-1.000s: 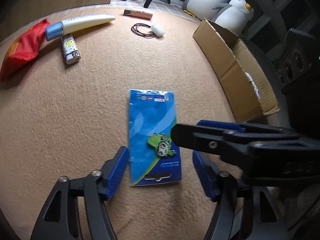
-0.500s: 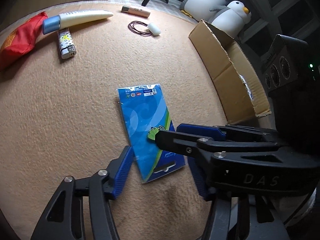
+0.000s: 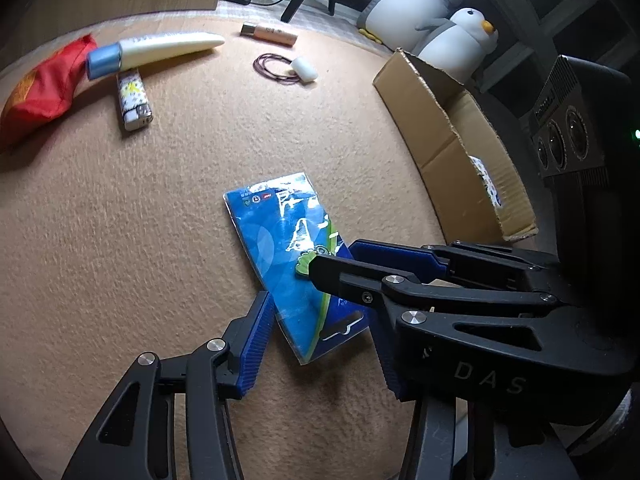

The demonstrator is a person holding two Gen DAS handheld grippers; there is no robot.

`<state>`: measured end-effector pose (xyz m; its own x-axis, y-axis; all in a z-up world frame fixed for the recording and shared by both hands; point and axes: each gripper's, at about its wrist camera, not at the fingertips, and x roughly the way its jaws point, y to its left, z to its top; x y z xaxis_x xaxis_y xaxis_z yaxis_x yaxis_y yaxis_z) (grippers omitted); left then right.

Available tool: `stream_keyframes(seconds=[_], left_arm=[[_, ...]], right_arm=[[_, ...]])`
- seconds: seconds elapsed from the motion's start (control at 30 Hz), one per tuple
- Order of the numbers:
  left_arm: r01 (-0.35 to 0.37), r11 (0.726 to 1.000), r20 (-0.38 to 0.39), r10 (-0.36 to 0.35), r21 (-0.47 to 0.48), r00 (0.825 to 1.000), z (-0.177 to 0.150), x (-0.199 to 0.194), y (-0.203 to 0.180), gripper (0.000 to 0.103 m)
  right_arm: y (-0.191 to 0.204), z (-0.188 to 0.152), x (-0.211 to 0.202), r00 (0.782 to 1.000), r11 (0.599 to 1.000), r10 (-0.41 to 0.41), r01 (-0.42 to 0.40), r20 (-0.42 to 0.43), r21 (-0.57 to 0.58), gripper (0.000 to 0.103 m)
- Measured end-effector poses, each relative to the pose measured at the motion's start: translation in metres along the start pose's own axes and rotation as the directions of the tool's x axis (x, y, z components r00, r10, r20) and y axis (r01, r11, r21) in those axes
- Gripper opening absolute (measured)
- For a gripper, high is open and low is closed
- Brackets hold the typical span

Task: Organize objects
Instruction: 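Close the right tool on the blue card packet beside the left tool, then carry the card packet into the box and open the right tool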

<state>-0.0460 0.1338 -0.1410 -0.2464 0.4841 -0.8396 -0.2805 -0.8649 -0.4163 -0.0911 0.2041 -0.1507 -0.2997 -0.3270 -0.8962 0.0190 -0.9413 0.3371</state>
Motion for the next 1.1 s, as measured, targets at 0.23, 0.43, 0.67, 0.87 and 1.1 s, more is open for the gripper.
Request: stream_keyframes(seconds=[0.23,0.43,0.67,0.87,1.1], left_arm=[[-0.007,1.0,0.024,0.007,0.019,1.0,0.006,-0.008,-0.01,0.052],[-0.009,0.998,0.049,0.006,0.057,0.999,0.018,-0.016,-0.024,0.052],[0.004,0.993,0.084,-0.014,0.115,0.996,0.037,-0.027,-0.048,0.052],[0.026,0.984,0.105,-0.046,0.177,0.993,0.061,-0.028,-0.081,0.052],[0.052,0.965,0.118,-0.085,0.258,0.989,0.092,-0.016,-0.129,0.052]], right_arm=[[-0.001,0.002,-0.011,1.0,1.0,0.009,-0.009,0.029,0.004,0.028],[-0.004,0.006,-0.028,0.998,1.0,0.012,-0.014,0.069,0.015,0.028],[-0.016,0.015,-0.059,0.991,0.999,0.009,-0.013,0.132,0.034,0.028],[-0.036,0.024,-0.088,0.981,0.998,-0.016,0.004,0.194,0.061,0.028],[-0.075,0.036,-0.125,0.963,0.994,-0.059,0.033,0.262,0.102,0.028]])
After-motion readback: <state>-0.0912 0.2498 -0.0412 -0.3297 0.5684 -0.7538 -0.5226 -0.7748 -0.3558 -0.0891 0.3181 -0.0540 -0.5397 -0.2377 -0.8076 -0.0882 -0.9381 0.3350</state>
